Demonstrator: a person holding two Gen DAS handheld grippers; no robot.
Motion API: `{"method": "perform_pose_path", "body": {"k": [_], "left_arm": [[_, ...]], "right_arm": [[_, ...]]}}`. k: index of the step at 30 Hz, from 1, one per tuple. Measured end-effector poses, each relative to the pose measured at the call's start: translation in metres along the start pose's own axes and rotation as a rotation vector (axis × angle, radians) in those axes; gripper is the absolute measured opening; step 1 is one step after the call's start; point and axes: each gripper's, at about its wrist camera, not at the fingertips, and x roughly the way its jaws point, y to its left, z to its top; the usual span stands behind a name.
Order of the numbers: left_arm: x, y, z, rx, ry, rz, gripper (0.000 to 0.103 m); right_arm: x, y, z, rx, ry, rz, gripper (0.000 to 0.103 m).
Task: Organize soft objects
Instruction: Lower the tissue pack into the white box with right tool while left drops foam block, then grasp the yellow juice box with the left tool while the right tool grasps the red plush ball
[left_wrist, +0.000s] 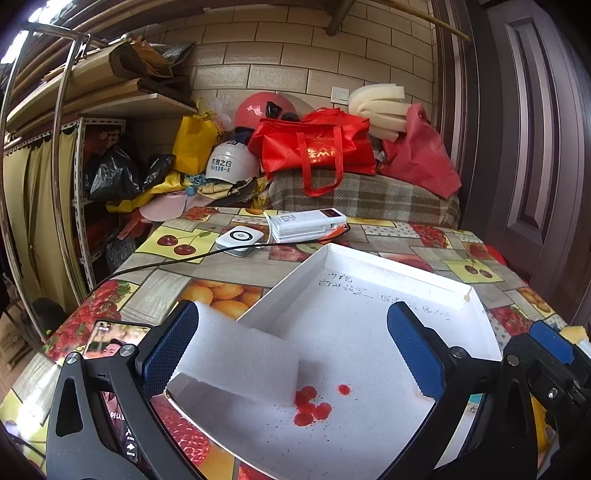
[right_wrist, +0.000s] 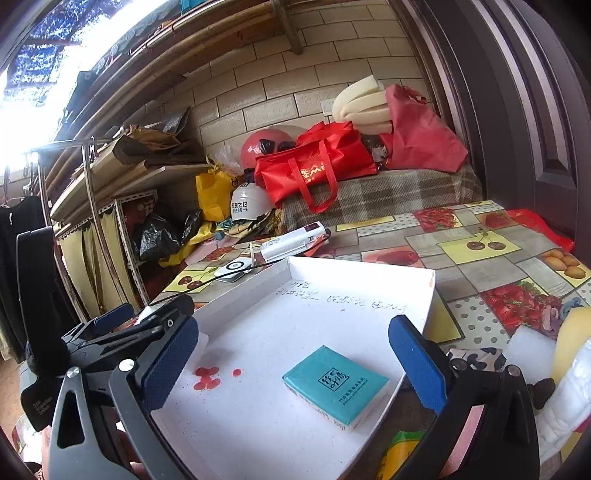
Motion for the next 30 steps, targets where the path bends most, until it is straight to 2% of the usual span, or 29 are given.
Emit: {"method": "perform_pose_path", "body": {"k": [7, 10, 12, 15, 17, 19, 22, 24, 27, 30], "left_arm": [[-0.009, 0.002, -0.003, -0.026, -0.009, -0.028, 0.103], [-0.009, 0.000, -0.004, -0.046, 0.013, -0.074, 0.103], [-0.009, -0.002, -0.005, -0.061, 0.019, -0.099, 0.103], [-0.013, -0.006, -0.006, -0.064, 0.003, -0.152, 0.103], [-0.019, -0.009, -0.005, -0.053, -0.022, -0.192, 0.103], [-0.022, -0.016, -0.006, -0.041, -0.016, -0.248, 0.103], [-0.025, -0.038, -0.010, 0.032, 0.034, -0.343, 0.103], [-0.033, -0.063, -0.015, 0.122, 0.053, -0.411, 0.103], [-0.055, -0.101, -0.028, 0.261, 0.055, -0.541, 0.103], [-0.084, -0.136, -0.042, 0.384, 0.042, -0.636, 0.103]], "right_arm": [[-0.025, -0.024, -0.002, 0.052, -0.023, 0.037, 0.103], [-0.045, -0.047, 0.000, 0.083, -0.072, 0.022, 0.103], [-0.063, -0.064, 0.003, 0.075, -0.131, -0.013, 0.103], [-0.095, -0.092, 0.008, 0.044, -0.252, -0.131, 0.103], [-0.109, -0.114, 0.010, 0.033, -0.268, -0.239, 0.103], [-0.115, -0.138, 0.012, 0.059, -0.234, -0.300, 0.103], [-0.125, -0.176, 0.012, 0.173, -0.184, -0.329, 0.103], [-0.132, -0.198, 0.011, 0.246, -0.177, -0.343, 0.103], [-0.136, -0.213, 0.010, 0.292, -0.158, -0.371, 0.103], [-0.133, -0.214, 0.008, 0.297, -0.113, -0.358, 0.103]]}}
